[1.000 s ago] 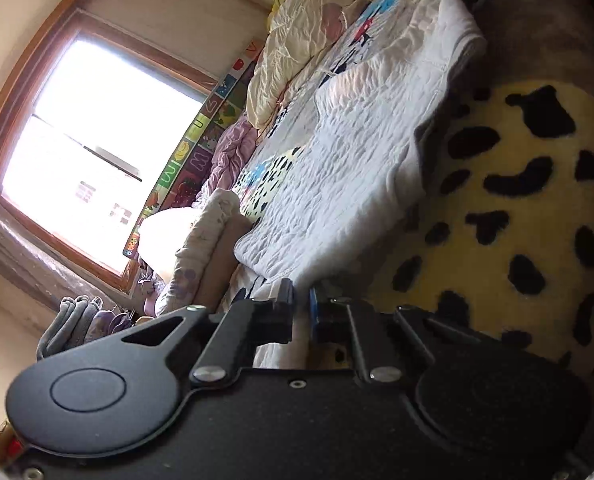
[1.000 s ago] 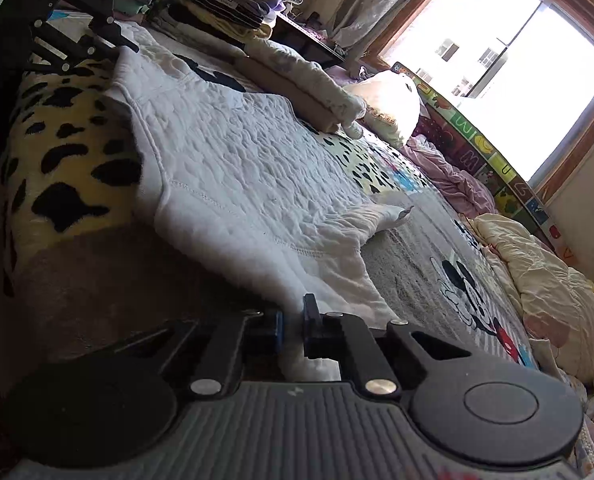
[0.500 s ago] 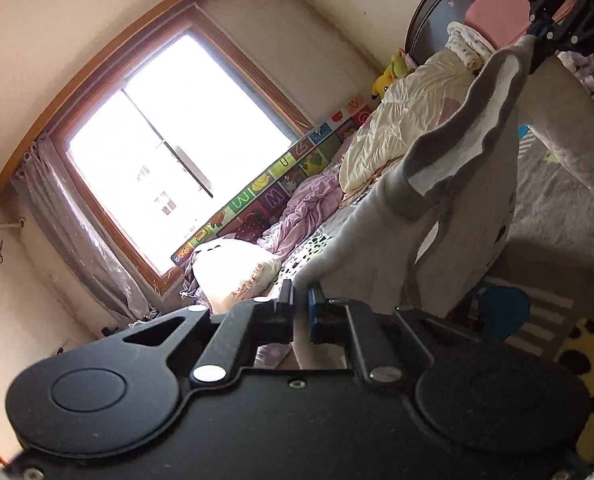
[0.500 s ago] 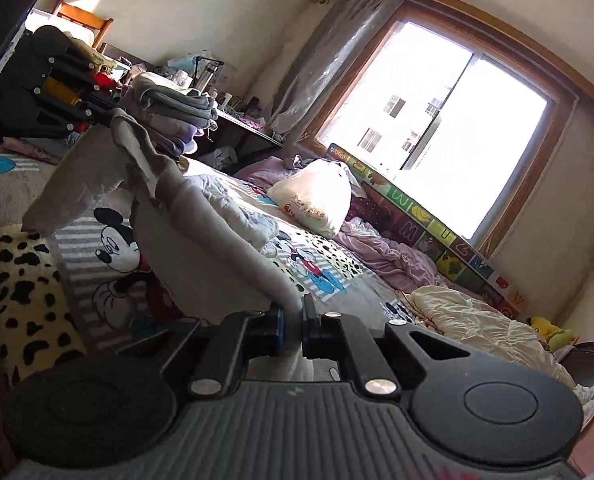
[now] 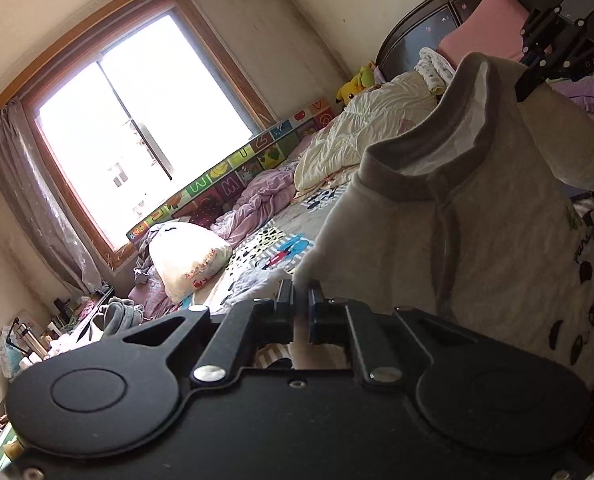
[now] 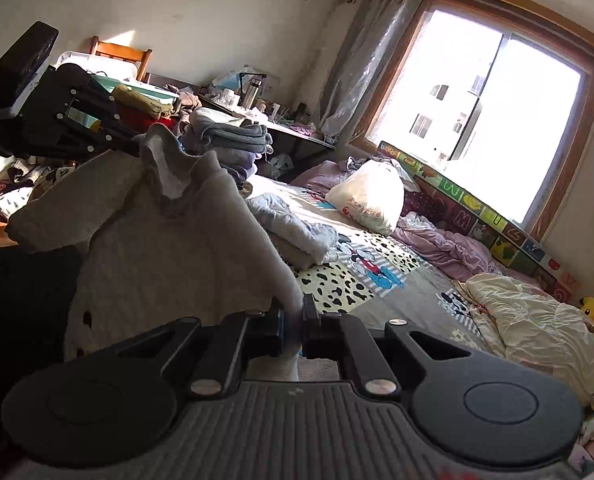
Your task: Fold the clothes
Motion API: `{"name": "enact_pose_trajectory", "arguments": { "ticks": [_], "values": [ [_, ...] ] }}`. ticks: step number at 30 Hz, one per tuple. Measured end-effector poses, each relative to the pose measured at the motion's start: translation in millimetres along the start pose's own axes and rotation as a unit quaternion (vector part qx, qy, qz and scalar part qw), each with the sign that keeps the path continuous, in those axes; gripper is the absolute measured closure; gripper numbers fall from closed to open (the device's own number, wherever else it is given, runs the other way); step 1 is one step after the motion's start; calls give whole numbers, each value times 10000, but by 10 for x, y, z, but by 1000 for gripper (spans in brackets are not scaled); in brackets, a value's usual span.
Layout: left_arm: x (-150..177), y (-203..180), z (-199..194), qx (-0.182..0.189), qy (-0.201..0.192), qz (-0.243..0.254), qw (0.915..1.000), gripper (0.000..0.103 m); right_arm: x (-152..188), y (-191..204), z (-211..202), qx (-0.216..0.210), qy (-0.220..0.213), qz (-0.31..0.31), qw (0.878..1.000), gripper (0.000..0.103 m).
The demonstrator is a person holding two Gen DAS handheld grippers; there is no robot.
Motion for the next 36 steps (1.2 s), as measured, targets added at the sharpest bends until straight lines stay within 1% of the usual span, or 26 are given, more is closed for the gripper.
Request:
{"name": "enact_pose_trajectory", "arguments": {
  "ticks": [3, 6, 7, 9, 11, 16, 18, 20, 21, 22, 23, 24, 25, 26, 27, 28, 29, 31, 32, 33, 35, 36],
  "values": [
    [251, -110, 586, 327, 441, -273, 9981, 97, 257, -233, 618, -126, 556, 627, 9964, 95],
    [467, -243, 1178, 425, 860, -285, 9950, 97, 524, -477, 1377, -102, 1134, 1091, 9875, 95],
    [532, -283, 1367, 449, 996, -284, 9936, 98, 580, -540, 1581, -81, 1268, 1207, 9845, 95],
    [621, -249, 1722, 518, 1214, -432, 9903, 98, 679, -650, 2035, -21, 1510, 1383, 9788, 95],
    [701, -196, 2023, 580, 1432, -565, 9864, 98, 716, -762, 2400, 59, 1666, 1496, 9746, 95],
    [903, -143, 2552, 820, 1849, -917, 9750, 98, 722, -1143, 3117, 178, 1999, 1908, 9609, 94],
    [963, -92, 2770, 826, 1984, -1025, 9712, 98, 729, -1277, 3389, 247, 2074, 2033, 9566, 95],
    [1041, -53, 3036, 850, 2159, -1162, 9657, 98, 728, -1384, 3631, 358, 2068, 2185, 9530, 94],
    [1090, -42, 3166, 867, 2264, -1218, 9625, 92, 753, -1438, 3760, 432, 2091, 2299, 9495, 93],
    [1138, -29, 3288, 872, 2367, -1275, 9592, 82, 790, -1480, 3884, 500, 2138, 2409, 9454, 87],
    [1181, -3, 3324, 769, 2446, -1344, 9572, 77, 835, -1513, 3987, 533, 2198, 2540, 9404, 82],
    [1194, 45, 3283, 640, 2423, -1457, 9571, 74, 859, -1532, 4017, 547, 2178, 2662, 9374, 77],
    [1186, 102, 3168, 475, 2299, -1624, 9584, 74, 867, -1545, 4011, 561, 2103, 2770, 9359, 75],
    [1186, 152, 2999, 316, 2191, -1834, 9578, 74, 845, -1540, 3920, 545, 1895, 2870, 9374, 74],
    [1184, 198, 2825, 163, 2077, -2042, 9565, 74, 806, -1509, 3755, 537, 1612, 2936, 9407, 70],
    [1167, 198, 2613, 74, 1921, -2256, 9551, 74, 783, -1447, 3547, 536, 1334, 2976, 9438, 67],
    [1140, 169, 2373, 62, 1744, -2486, 9528, 74, 770, -1372, 3320, 530, 1056, 3009, 9463, 64],
    [1099, 8, 1916, 267, 1446, -2971, 9434, 73, 817, -1143, 2898, 350, 662, 3163, 9457, 62],
    [1096, -126, 1724, 489, 1299, -3204, 9371, 73, 914, -990, 2777, 207, 710, 3159, 9459, 62],
    [1098, -301, 1568, 851, 1170, -3371, 9303, 73, 1053, -819, 2709, 44, 899, 3098, 9466, 63],
    [1119, -664, 1374, 1443, 1123, -3375, 9234, 71, 1329, -477, 2570, -283, 1274, 2968, 9460, 63],
    [1172, -861, 1314, 1533, 1289, -3041, 9313, 65, 1468, -307, 2498, -447, 1461, 2900, 9448, 65]
  ]
}}
Point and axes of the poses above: each gripper's, at about its wrist camera, not at the fingertips, and z roughly the way its jaws point, y to its left, x to its underside, the point moved 6 cm from there along z, roughly the way its jaws point, and after that the axes turned 13 degrees about z, right-handed, at the moved point
